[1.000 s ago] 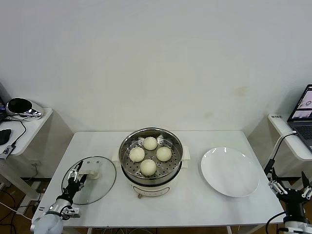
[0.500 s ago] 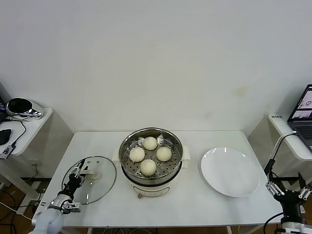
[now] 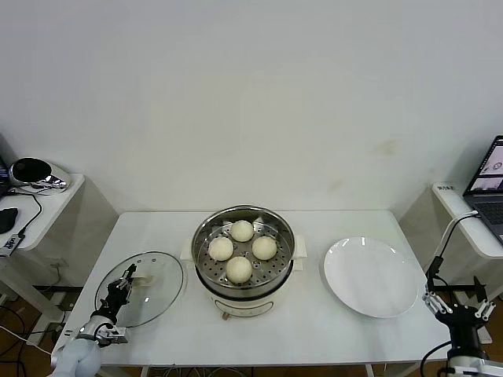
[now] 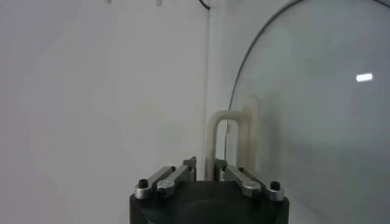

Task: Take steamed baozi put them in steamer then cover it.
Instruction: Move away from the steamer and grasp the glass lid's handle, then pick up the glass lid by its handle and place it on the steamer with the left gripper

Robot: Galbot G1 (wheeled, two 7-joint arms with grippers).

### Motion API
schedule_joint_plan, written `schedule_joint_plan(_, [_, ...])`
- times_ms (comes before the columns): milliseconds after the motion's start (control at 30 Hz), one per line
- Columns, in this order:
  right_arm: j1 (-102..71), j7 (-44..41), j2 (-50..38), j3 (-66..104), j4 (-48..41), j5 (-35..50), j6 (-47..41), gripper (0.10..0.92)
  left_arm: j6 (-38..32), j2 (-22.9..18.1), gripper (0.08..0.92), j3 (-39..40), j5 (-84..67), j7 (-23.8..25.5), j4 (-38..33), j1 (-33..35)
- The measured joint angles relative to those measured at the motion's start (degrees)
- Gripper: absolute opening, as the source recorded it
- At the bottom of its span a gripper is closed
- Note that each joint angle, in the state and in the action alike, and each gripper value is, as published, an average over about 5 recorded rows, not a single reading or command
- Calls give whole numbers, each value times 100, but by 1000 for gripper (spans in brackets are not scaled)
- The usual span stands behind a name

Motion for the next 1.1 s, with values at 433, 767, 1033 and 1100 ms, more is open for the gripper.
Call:
schedule_joint_plan(433, [12,-35,-116,-112,22,-27,-22,823,888,182,138,-818,-56,188,-1674,1051])
schedule_joint_plan(767, [29,-73,-155,-273,-6,-137,-17,823,1806,654,138,-1514,-389,928,-3263,1572])
schedule_joint_plan(1033, [63,-43,-86,-415,-30,-322,-37,823,2646,1063,138,-795,-845,1370,-4239,1270])
schedule_joint_plan(1100, [82,-21,-57,-458,-33,-388,-36,823,2859,1097,138,-444,-870,1448,-4367,1081])
